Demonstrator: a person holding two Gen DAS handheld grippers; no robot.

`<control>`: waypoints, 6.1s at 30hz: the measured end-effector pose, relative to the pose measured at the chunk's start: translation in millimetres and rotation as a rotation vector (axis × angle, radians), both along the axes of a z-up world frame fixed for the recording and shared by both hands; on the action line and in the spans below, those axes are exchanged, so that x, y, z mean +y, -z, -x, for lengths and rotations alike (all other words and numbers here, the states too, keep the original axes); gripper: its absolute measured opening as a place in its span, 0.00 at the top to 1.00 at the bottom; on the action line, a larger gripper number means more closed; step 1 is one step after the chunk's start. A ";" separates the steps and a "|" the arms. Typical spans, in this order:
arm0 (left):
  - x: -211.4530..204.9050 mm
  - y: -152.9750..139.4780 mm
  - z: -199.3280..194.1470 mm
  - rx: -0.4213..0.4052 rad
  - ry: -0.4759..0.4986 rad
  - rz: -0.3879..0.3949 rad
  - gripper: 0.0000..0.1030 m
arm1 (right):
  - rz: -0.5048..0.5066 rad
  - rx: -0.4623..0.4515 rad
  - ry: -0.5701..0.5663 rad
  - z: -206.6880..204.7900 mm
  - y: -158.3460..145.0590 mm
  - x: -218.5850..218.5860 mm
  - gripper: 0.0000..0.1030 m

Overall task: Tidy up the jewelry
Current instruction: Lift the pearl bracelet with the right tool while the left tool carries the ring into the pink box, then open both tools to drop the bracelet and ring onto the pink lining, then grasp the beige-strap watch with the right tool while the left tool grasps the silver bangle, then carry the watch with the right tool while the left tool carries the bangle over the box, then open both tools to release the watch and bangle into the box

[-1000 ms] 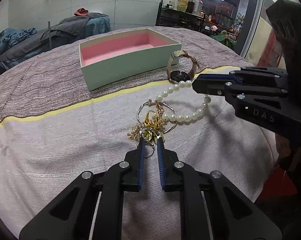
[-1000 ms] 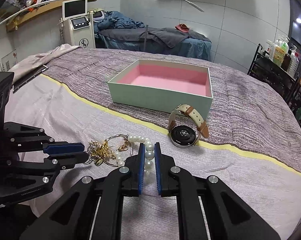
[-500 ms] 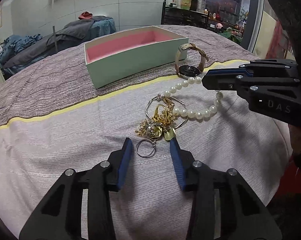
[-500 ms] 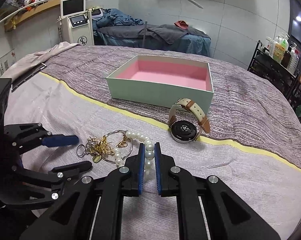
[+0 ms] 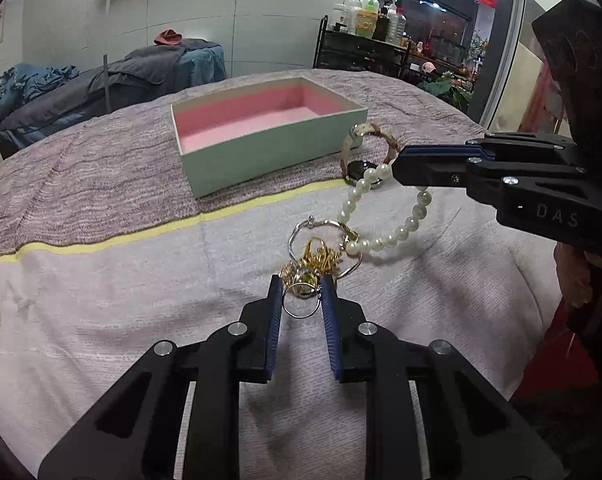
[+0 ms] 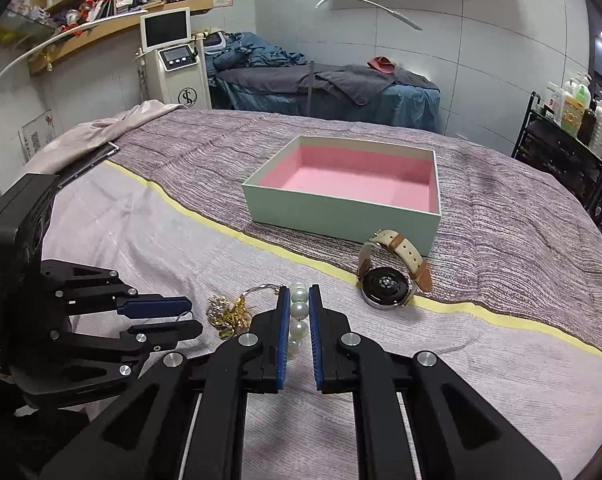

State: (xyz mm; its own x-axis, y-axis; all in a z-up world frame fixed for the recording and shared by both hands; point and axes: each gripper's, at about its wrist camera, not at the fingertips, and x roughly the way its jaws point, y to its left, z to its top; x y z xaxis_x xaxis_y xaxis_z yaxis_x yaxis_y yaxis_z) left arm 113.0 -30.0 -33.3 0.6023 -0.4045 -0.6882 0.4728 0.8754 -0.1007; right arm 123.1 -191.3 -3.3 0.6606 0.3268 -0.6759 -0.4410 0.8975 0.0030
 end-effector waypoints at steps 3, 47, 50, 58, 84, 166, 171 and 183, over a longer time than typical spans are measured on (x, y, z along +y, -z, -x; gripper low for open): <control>1.5 -13.6 -6.8 -0.028 0.007 0.009 0.80 | -0.018 -0.013 -0.029 -0.9 -11.0 2.8 0.91; -54.4 6.7 -232.4 0.130 -0.028 -0.187 0.64 | 0.042 0.170 0.193 -222.4 2.0 -1.9 0.69; -50.1 -3.6 -222.2 0.080 -0.050 -0.169 0.40 | 0.010 0.145 0.205 -212.9 -7.7 -8.7 0.56; -29.7 -40.3 -172.5 -0.072 -0.088 -0.080 0.11 | -0.059 0.031 0.211 -169.0 -43.5 -28.9 0.37; 5.4 12.2 -9.9 -0.077 -0.046 -0.050 0.08 | -0.012 0.059 0.154 -46.5 21.5 -56.2 0.29; -28.1 -41.6 -185.2 0.077 0.034 -0.029 0.48 | 0.054 -0.048 0.124 -142.2 -37.6 -15.2 0.85; -39.5 -17.0 -211.8 0.209 0.056 -0.045 0.48 | 0.096 -0.020 0.148 -170.9 -25.1 -8.8 0.85; -54.4 0.0 -226.2 0.278 0.073 -0.079 0.48 | 0.151 0.047 0.165 -209.2 3.9 5.0 0.85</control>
State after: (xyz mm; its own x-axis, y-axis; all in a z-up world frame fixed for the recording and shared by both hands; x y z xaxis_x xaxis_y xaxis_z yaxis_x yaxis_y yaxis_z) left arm 339.2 -84.4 -33.3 0.3576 -0.3785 -0.8537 0.4983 0.8505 -0.1684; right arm 332.2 -186.2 -7.2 0.6636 0.1094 -0.7401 -0.2905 0.9493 -0.1202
